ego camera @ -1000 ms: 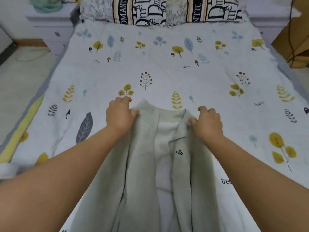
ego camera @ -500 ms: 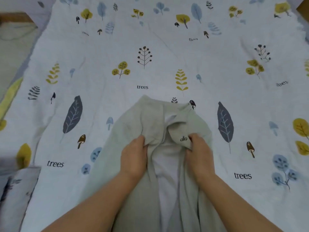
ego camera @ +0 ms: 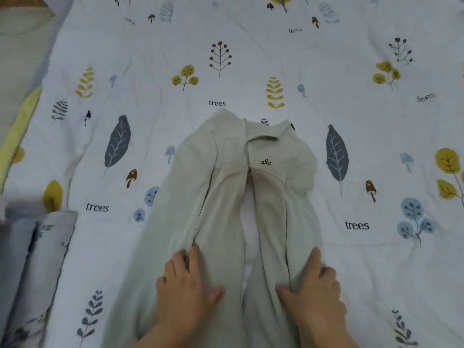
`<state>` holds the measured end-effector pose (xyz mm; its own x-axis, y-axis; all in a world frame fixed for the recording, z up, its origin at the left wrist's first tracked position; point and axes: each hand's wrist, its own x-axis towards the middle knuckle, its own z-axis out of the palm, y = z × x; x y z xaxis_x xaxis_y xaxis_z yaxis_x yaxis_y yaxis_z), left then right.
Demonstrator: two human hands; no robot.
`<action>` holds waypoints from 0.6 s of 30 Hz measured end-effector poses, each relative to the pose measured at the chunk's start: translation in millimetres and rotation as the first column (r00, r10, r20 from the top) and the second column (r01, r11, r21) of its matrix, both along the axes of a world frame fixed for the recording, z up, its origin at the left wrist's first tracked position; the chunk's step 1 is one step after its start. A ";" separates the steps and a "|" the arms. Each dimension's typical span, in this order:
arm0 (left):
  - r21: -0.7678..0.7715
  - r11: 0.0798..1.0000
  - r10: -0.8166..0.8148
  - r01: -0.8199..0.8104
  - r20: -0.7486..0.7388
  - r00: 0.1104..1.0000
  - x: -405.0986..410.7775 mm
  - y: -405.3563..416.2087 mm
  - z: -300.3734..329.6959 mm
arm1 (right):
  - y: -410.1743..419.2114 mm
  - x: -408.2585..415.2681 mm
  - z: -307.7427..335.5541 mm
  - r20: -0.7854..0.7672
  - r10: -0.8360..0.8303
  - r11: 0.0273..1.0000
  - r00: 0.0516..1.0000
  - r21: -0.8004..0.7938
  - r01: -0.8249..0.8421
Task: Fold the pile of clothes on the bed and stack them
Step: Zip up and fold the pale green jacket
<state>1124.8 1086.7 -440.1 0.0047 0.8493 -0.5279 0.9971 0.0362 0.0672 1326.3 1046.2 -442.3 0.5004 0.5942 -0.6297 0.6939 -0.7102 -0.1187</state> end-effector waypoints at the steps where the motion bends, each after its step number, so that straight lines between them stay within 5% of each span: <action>1: -0.030 1.000 0.000 -0.001 -0.033 0.999 -4.5 -11.0 -6.6 | -8.4 -3.2 -3.2 -0.037 0.031 1.000 0.999 0.003 -0.031; 4: -0.012 1.000 -0.019 0.020 0.070 0.997 -12.7 -23.6 -21.0 | -13.8 -2.7 -5.5 -0.127 0.128 0.982 0.984 0.157 -0.108; 10: 0.136 0.991 -0.025 -0.001 0.191 0.981 -3.0 -32.1 -18.8 | 1.1 20.7 0.6 -0.042 0.162 0.915 0.986 0.380 -0.134; 13: 0.071 0.972 0.180 -0.226 0.396 0.900 6.6 -56.0 -14.0 | -14.0 10.3 10.6 0.085 0.178 0.923 0.980 0.332 -0.196; 15: -0.029 0.926 0.343 -0.377 0.483 0.806 12.1 -76.6 -6.6 | -38.8 -6.5 18.0 0.163 0.127 0.860 0.978 0.474 -0.190; 18: -0.152 0.850 0.500 -0.505 0.535 0.681 18.4 -108.7 -0.6 | -85.7 -42.3 20.7 -0.012 0.040 0.769 0.999 0.639 -0.023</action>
<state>1143.1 978.0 -440.8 -0.1454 0.8121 -0.5652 0.6255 0.5180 0.5835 1284.0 960.6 -421.5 0.4647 0.8785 -0.1107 0.7055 -0.4430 -0.5532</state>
